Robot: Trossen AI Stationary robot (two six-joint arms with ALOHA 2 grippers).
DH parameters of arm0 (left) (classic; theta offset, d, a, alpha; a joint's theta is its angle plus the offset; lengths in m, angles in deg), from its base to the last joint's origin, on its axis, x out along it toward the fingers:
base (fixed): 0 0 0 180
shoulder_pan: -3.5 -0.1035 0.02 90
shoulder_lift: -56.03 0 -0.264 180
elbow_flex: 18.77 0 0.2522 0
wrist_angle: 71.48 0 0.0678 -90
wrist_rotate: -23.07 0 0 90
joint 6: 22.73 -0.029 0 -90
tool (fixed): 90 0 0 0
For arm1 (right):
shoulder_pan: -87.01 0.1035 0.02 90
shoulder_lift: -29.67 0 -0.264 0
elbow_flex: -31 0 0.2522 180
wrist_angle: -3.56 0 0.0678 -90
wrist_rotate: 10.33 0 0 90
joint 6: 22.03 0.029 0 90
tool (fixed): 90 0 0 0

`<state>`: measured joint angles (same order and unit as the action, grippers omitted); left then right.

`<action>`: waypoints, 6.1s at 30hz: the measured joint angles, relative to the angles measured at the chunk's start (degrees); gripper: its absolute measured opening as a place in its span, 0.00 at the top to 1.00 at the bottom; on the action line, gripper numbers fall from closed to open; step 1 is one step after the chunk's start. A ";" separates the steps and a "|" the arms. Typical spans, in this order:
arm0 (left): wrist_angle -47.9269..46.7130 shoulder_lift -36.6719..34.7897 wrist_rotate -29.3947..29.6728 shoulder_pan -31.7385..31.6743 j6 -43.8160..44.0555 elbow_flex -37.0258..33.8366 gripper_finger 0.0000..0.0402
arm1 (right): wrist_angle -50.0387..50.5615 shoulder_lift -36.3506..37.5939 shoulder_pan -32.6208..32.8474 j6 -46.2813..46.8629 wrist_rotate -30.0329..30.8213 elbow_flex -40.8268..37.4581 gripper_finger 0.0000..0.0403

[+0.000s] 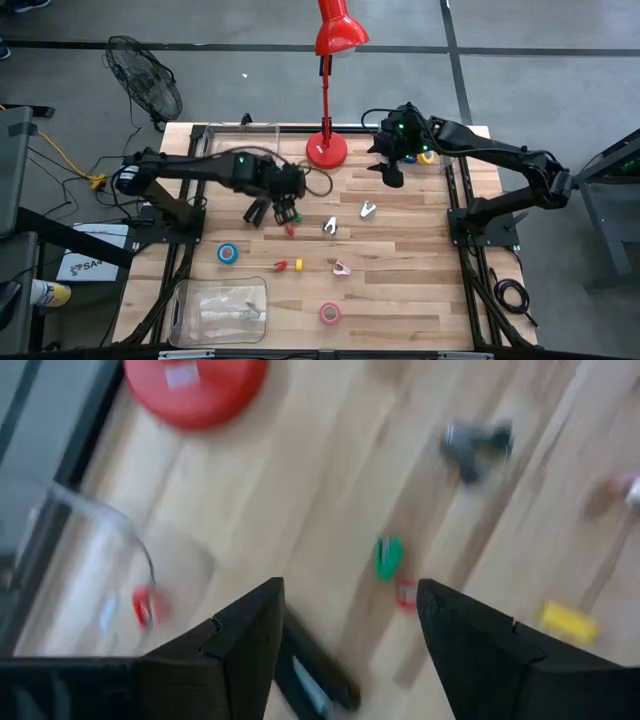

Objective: Pick and place Stapler, Stapler remover, tape
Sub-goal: Put the light blue stapler remover into the bottom transparent bin

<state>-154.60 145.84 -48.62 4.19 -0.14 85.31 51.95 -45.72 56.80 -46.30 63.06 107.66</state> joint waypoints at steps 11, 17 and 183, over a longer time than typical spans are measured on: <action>14.42 -0.62 -10.35 -11.48 -12.10 -0.09 0.44 | 13.91 -10.73 3.98 -15.40 1.66 6.14 0.41; 20.23 -0.71 -16.25 -16.51 -15.41 -1.54 0.44 | 14.15 -15.22 6.63 -23.47 4.95 5.71 0.41; 39.92 -0.62 -41.27 -27.30 -18.82 -18.62 0.44 | 13.95 -27.10 13.87 -23.99 10.34 5.61 0.75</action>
<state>-114.68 145.22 -89.89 -23.11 -18.96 66.69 65.90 -72.82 70.67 -70.29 73.41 113.27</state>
